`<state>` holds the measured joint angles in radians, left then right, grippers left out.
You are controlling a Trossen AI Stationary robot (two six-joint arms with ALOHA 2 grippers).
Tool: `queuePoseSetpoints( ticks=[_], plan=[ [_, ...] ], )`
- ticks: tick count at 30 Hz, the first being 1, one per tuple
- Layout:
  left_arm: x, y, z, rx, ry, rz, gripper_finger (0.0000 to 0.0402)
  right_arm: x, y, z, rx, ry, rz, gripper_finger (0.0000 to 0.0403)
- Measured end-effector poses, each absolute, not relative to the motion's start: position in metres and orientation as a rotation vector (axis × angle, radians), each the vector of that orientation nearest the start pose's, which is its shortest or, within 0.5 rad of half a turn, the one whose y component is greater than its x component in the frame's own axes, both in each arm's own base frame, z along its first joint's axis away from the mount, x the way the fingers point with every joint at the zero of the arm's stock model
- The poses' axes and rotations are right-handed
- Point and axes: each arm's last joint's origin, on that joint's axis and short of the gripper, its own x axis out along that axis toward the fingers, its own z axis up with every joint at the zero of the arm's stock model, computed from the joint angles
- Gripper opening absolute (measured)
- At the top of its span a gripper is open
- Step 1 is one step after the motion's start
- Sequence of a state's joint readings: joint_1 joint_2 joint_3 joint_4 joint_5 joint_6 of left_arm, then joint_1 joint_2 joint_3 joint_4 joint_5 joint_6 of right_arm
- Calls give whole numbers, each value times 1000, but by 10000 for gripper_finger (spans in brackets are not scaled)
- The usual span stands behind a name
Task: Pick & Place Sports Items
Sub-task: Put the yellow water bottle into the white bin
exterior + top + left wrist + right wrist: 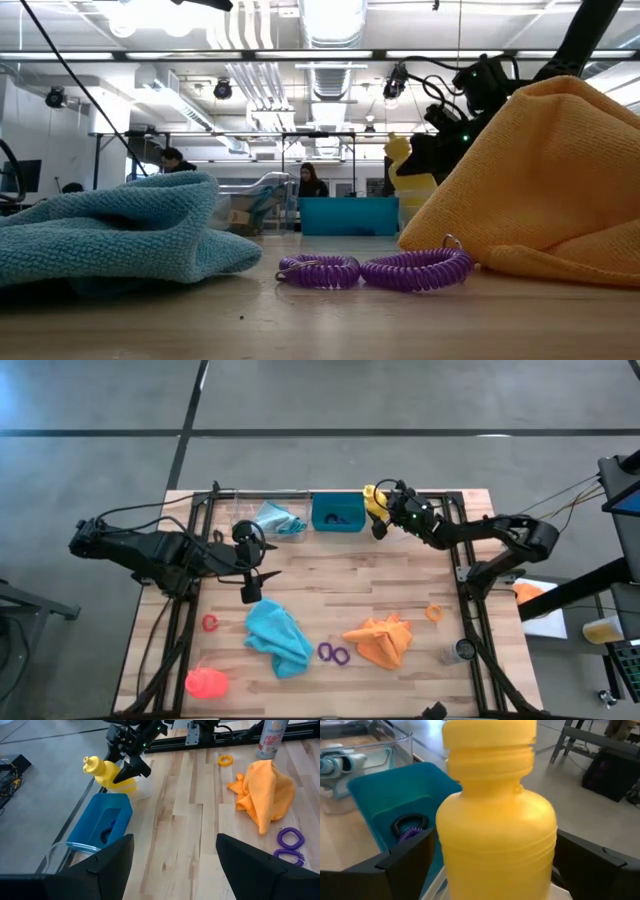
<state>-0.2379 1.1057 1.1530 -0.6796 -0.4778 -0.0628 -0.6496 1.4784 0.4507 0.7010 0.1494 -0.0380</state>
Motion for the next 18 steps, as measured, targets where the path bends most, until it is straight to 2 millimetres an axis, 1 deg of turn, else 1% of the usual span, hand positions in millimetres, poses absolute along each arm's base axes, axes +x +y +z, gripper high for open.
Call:
queuePoseSetpoints(
  ticks=[10,18],
  plan=[
    [216,-39,356,161,586,249,285,207,-160,166,24,316,-783,372],
    [216,-39,356,147,585,248,285,207,-159,161,36,365,-771,372]
  ],
)
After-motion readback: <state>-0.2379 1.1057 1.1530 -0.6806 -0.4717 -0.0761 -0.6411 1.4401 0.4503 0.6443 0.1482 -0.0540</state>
